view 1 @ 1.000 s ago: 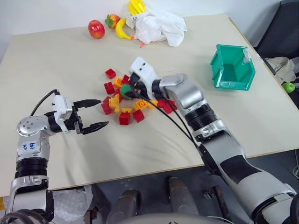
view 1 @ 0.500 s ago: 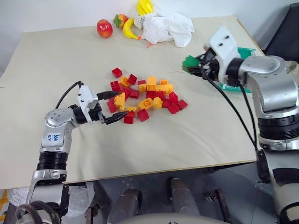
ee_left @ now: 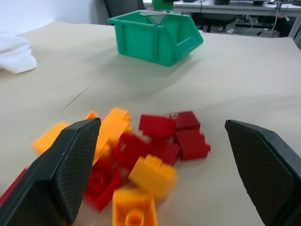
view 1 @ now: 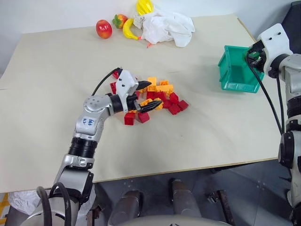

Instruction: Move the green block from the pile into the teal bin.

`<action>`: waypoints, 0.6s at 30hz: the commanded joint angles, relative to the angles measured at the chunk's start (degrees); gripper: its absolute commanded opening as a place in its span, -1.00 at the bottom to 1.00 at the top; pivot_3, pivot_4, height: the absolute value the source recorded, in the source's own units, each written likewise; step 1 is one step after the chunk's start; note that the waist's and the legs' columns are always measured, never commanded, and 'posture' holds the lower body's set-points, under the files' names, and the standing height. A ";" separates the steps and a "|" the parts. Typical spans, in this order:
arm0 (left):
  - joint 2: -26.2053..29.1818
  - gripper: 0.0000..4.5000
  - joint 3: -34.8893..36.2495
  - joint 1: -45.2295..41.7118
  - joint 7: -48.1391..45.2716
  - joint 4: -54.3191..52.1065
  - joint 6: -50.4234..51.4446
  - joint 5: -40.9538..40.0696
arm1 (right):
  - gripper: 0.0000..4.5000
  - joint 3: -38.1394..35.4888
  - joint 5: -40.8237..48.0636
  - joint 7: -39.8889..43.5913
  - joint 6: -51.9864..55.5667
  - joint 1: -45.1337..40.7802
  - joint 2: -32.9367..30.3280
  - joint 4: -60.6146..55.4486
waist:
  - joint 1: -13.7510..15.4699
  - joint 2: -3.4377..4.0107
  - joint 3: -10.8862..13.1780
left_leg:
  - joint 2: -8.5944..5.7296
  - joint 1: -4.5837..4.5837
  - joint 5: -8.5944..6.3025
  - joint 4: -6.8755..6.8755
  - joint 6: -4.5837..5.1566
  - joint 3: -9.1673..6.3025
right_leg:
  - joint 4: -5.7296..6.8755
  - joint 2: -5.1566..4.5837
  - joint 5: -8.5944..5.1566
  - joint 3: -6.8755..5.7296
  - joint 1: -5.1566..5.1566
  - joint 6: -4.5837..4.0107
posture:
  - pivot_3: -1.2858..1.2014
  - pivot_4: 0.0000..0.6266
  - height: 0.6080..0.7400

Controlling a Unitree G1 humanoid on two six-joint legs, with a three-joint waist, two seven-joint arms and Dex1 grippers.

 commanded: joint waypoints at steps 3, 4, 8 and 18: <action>-0.41 1.00 1.67 -2.01 0.99 1.42 -0.09 -0.67 | 0.85 -2.01 0.62 0.71 -6.68 -4.00 0.04 5.64 | 0.14 0.03 0.02 | -0.02 -0.02 0.01 0.01 0.01 0.01 | 0.00 -0.01 0.01 0.02 -0.02 0.02 | 0.03 -0.52 1.00; -0.50 1.00 2.28 -2.15 1.07 1.82 -0.11 -1.18 | 0.98 -2.27 1.05 1.68 -7.21 -4.26 0.06 5.69 | 0.12 0.05 0.03 | -0.03 -0.03 0.01 0.01 0.02 0.01 | -0.02 -0.01 0.03 0.04 -0.03 0.06 | 0.03 -0.52 1.00; 1.17 1.00 6.98 -0.01 -0.15 -0.61 -0.53 -5.00 | 0.98 -3.26 4.74 12.63 -3.52 0.25 -1.38 -4.44 | 0.06 0.06 0.04 | -0.01 -0.06 0.01 0.01 0.03 0.01 | -0.08 0.03 0.07 0.05 -0.05 0.08 | 0.03 -0.52 1.00; 15.66 1.00 19.14 9.95 -14.34 -3.07 0.15 -15.11 | 0.98 -8.28 23.91 40.53 6.87 39.05 -8.54 -52.22 | 0.58 0.09 0.05 | -0.04 -0.26 -0.05 0.18 0.12 -0.06 | -0.16 -0.03 0.12 -0.05 -0.12 0.15 | 0.03 -0.52 1.00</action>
